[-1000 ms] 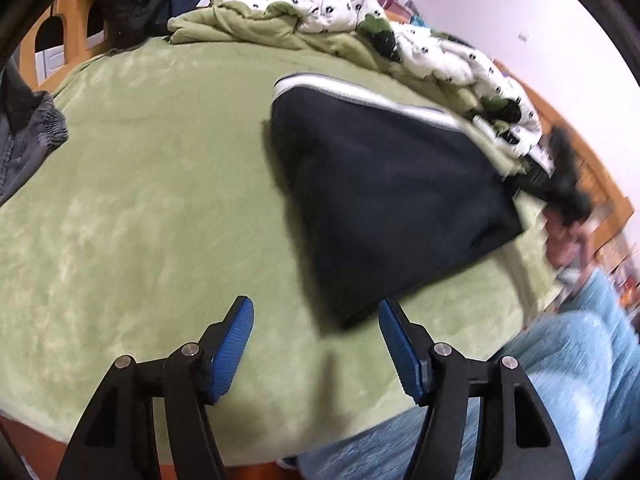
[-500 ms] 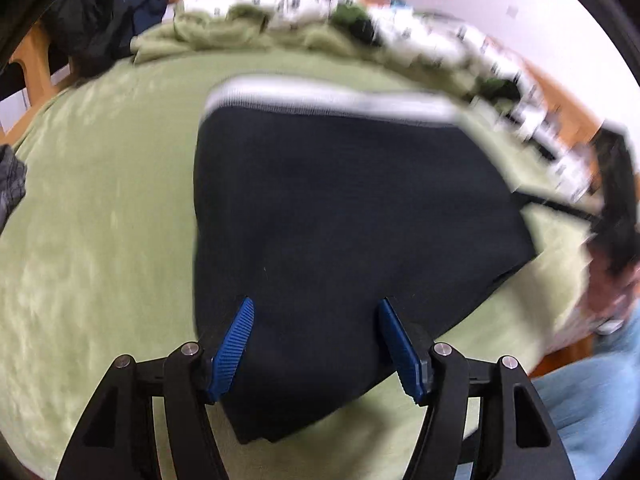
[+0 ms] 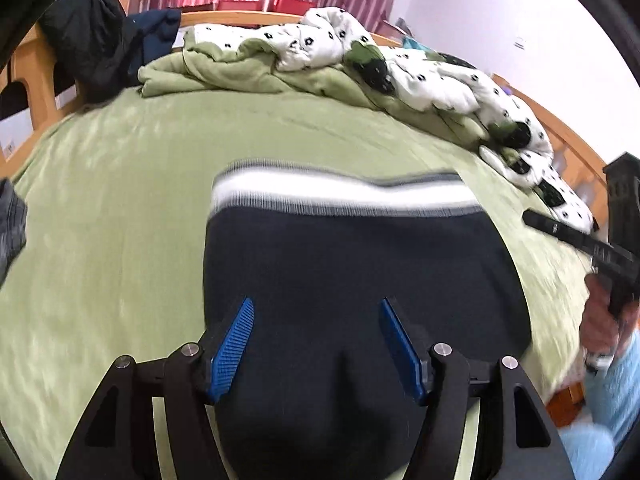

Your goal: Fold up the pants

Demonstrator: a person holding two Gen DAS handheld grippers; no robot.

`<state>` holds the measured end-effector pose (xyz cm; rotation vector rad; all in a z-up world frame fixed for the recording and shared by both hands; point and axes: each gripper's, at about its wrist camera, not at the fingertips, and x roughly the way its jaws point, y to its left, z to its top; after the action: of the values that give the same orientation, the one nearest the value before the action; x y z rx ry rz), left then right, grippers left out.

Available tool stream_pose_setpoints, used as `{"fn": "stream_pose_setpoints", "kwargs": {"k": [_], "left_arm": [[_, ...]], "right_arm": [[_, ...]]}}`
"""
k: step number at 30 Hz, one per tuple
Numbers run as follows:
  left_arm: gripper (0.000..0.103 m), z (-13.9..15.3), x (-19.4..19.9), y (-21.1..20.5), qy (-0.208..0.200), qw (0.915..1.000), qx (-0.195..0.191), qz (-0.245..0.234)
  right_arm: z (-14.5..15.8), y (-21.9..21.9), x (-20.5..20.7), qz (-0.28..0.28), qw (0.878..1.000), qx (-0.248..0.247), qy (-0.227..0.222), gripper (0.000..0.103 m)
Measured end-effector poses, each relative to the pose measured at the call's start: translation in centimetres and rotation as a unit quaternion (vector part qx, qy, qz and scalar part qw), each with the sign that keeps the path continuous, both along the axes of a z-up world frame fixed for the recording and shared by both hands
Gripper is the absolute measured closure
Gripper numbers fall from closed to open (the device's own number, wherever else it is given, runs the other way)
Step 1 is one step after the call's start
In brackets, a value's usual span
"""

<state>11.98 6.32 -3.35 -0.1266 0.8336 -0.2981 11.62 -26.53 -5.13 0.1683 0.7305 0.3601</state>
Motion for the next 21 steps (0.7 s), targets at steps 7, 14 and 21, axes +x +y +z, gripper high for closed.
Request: {"fn": "stream_pose_setpoints", "kwargs": {"k": [7,14,21], "left_arm": [[0.036,-1.1,7.6,-1.2,0.002,0.9989,-0.048,-0.002],[0.045,-5.0,9.6,-3.7,-0.004,0.9974,0.071,-0.011],[0.044,-4.2,8.5,-2.0,0.028,0.9988,0.039,0.007]], "right_arm": [[-0.1,5.8,7.5,0.048,0.998,0.008,-0.028,0.073],[-6.2,6.8,13.8,0.009,0.998,-0.057,0.030,0.099],[-5.6,6.9,12.7,-0.008,0.994,-0.107,0.028,0.103]]}}
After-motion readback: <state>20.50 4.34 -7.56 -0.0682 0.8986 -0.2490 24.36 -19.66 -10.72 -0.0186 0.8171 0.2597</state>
